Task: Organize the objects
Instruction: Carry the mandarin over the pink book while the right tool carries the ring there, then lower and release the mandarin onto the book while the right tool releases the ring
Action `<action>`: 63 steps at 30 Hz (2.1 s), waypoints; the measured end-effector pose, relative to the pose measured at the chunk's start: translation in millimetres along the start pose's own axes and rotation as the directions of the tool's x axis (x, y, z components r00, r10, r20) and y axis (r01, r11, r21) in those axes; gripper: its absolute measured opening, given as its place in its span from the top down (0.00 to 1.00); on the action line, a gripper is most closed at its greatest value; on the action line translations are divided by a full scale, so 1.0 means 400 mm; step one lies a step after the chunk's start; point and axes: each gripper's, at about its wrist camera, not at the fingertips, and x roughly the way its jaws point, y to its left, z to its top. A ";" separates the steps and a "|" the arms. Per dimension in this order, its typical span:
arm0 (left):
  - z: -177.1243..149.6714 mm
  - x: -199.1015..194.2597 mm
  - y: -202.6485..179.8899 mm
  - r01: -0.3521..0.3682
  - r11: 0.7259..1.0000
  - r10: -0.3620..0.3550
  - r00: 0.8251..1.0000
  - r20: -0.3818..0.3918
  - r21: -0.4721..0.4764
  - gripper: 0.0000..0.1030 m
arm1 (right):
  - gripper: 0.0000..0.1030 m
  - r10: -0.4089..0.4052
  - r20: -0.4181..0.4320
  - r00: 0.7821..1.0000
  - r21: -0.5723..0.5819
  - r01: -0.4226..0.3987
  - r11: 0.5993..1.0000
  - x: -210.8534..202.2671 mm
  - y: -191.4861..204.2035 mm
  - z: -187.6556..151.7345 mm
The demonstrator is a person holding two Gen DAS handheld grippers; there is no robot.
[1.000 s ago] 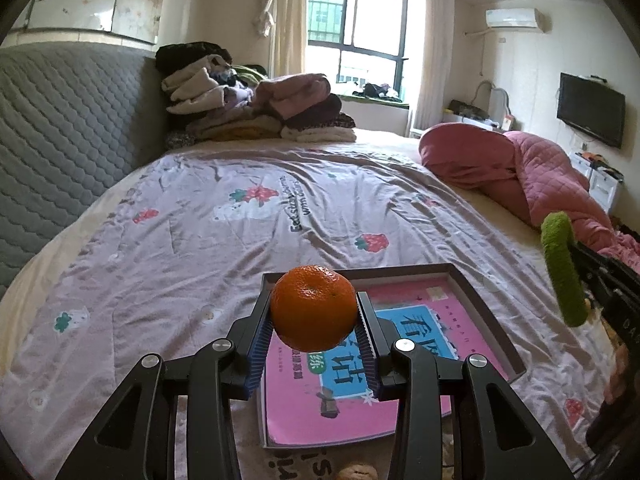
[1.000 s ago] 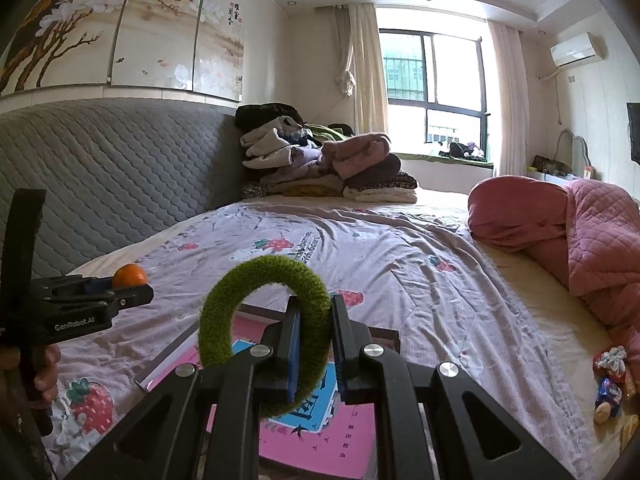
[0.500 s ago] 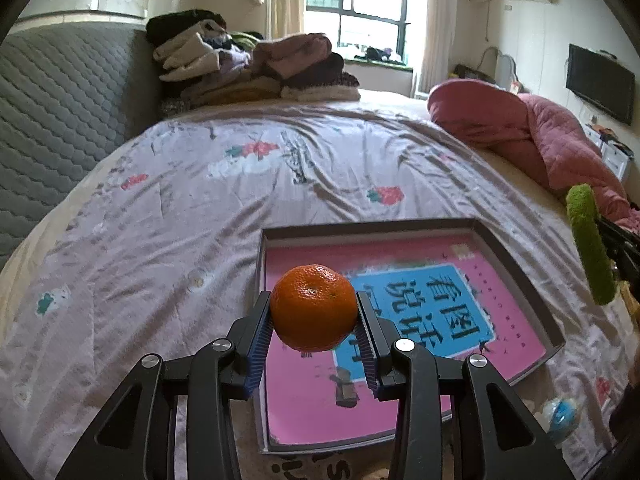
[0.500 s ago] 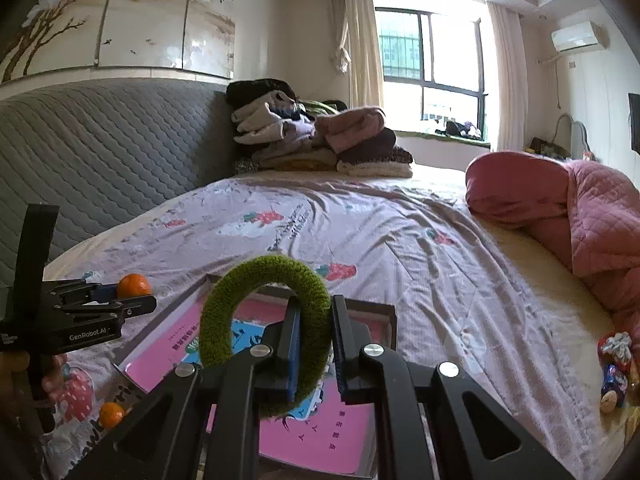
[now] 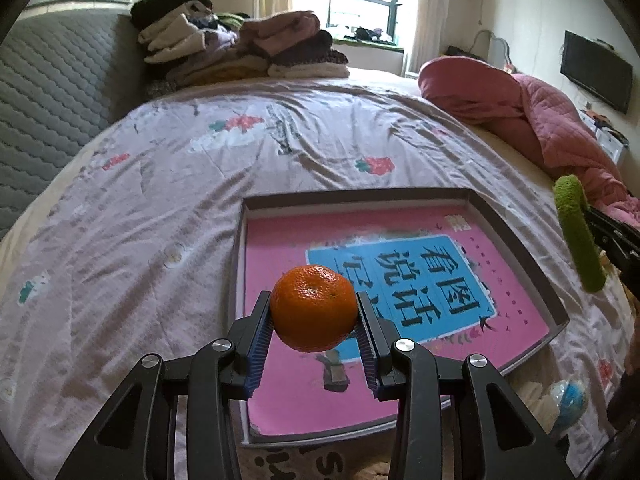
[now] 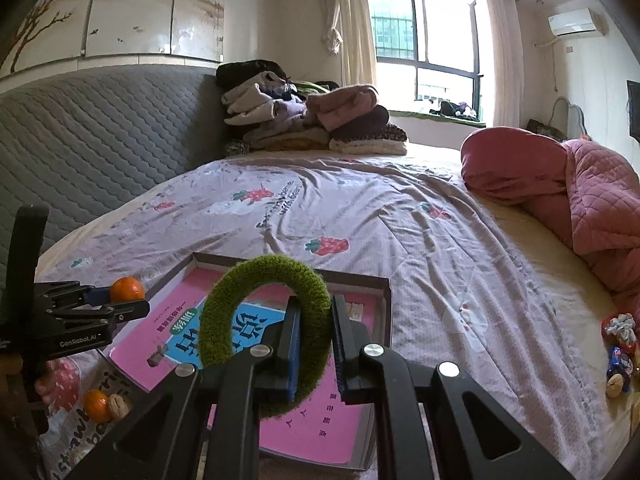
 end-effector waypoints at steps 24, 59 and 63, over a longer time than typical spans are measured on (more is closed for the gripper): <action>-0.042 0.072 -0.013 0.007 1.000 -0.004 0.992 -0.124 0.026 0.61 | 0.86 -0.037 -0.199 0.979 -0.033 0.031 0.999 0.118 0.002 -0.085; -0.058 0.111 -0.012 0.012 0.999 -0.006 0.988 -0.152 0.041 0.60 | 0.74 -0.077 -0.291 0.954 0.005 0.082 0.997 0.162 -0.028 -0.121; -0.059 0.113 -0.015 0.014 0.999 -0.007 0.989 -0.147 0.044 0.60 | 0.74 -0.075 -0.280 0.957 0.011 0.081 0.997 0.151 -0.029 -0.113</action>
